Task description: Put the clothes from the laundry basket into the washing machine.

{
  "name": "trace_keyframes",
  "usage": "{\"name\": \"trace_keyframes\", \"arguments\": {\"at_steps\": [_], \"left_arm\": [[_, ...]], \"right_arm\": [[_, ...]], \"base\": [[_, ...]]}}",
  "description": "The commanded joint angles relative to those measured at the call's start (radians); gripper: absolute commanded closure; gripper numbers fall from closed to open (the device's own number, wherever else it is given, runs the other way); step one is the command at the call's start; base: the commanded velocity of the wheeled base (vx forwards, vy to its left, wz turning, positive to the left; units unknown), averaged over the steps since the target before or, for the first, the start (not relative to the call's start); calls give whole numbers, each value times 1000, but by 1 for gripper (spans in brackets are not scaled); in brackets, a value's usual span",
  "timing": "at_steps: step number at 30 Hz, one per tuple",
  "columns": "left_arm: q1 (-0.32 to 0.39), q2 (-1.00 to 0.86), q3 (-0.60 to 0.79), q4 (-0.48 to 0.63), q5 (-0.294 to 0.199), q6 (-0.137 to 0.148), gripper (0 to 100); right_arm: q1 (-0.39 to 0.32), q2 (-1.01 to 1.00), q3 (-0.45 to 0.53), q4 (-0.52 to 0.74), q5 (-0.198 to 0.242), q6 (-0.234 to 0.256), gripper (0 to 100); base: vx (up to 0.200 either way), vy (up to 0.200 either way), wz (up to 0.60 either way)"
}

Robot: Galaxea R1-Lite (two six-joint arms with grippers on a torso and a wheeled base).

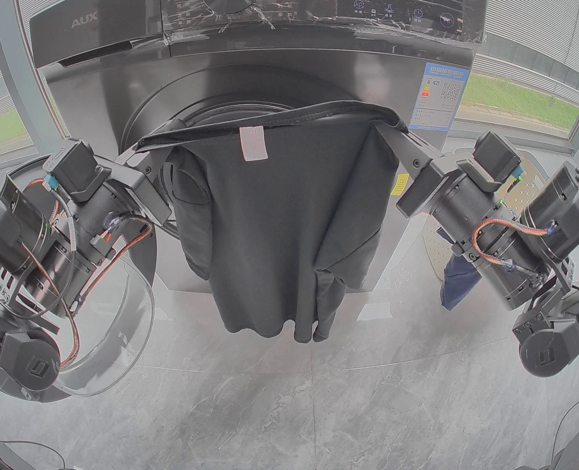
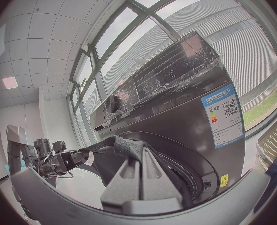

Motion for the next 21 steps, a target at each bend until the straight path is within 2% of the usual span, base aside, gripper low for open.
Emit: {"name": "trace_keyframes", "arguments": {"at_steps": [1,5,9,11,12,14,15,18,21], "left_arm": [[-2,3,3,-1,0,-1,100],[-14,14,12,-2,-2,2,100],[-89,57,9,-4,1,-1,100],[-92,84,-3,-2,4,-1,100],[-91,123,-22,-2,15,-1,100],[-89,161,-49,-4,36,-1,100],[-89,184,-68,-4,60,-3,100],[-91,199,-115,1,64,-4,100],[-97,198,-160,28,64,-4,100]], "right_arm": [[-1,-1,5,-1,0,0,100],[-12,-1,64,4,17,0,100],[1,11,162,16,23,0,100],[2,29,169,13,23,1,100],[1,63,182,10,25,0,0],[2,92,211,7,25,0,0],[16,98,258,19,25,-2,0],[42,120,363,8,46,-8,0],[53,175,407,-1,78,-11,0]], "base": [[0,0,0],[0,0,0],[0,0,0],[0,0,0],[0,0,0],[0,0,0],[0,0,0],[0,0,0],[0,0,0]]}}
